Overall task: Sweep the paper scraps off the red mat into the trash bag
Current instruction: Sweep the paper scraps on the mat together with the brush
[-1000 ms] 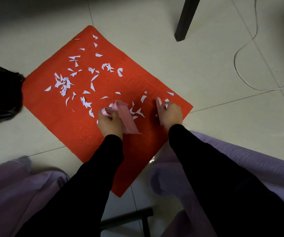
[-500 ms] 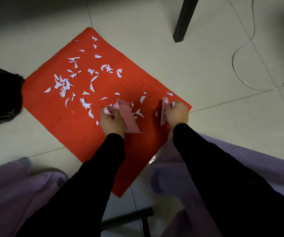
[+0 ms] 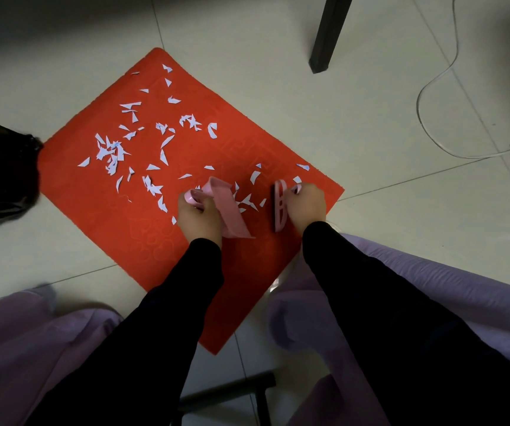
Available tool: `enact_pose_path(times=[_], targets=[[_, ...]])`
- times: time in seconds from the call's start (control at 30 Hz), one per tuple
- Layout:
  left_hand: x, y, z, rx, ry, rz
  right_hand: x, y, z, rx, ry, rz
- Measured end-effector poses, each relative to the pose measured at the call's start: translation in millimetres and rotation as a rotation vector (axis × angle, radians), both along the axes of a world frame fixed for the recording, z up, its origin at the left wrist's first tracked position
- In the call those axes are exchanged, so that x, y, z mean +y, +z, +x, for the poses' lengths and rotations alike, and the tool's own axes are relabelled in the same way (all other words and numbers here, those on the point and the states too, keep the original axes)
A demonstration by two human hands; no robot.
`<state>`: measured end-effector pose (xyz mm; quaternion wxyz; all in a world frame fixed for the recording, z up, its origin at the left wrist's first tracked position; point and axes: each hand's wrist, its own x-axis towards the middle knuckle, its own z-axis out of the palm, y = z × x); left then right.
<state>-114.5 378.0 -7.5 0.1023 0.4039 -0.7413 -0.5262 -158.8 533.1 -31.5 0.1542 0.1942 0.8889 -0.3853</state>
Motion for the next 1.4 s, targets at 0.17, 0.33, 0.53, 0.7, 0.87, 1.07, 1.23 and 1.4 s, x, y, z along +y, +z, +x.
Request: enact_pose_path(times=[0.17, 0.33, 0.53, 0.7, 0.87, 1.07, 1.23, 1.4], targets=[[-1, 0, 0, 0.0, 0.014, 0.009, 9, 2, -7, 0.015, -0.055, 0.102], [-1, 2, -1, 0.003, 0.013, 0.022, -5, -14, -5, -0.046, -0.005, 0.115], [0, 1, -1, 0.001, 0.004, -0.004, -25, -12, 4, -0.019, 0.113, 0.074], [7, -2, -5, -0.003, 0.009, 0.006, -5, 4, -8, 0.062, -0.002, 0.131], [14, -3, -14, 0.011, 0.01, 0.018, 26, 3, -24, 0.084, -0.121, 0.13], [24, 1, -29, -0.002, -0.01, 0.019, 42, -4, -36, 0.038, -0.188, 0.148], [26, 2, -39, 0.002, -0.012, -0.007, 40, -12, -42, -0.019, -0.175, 0.133], [30, -1, -46, -0.001, -0.012, -0.008, 29, -11, -37, -0.024, -0.019, 0.072]])
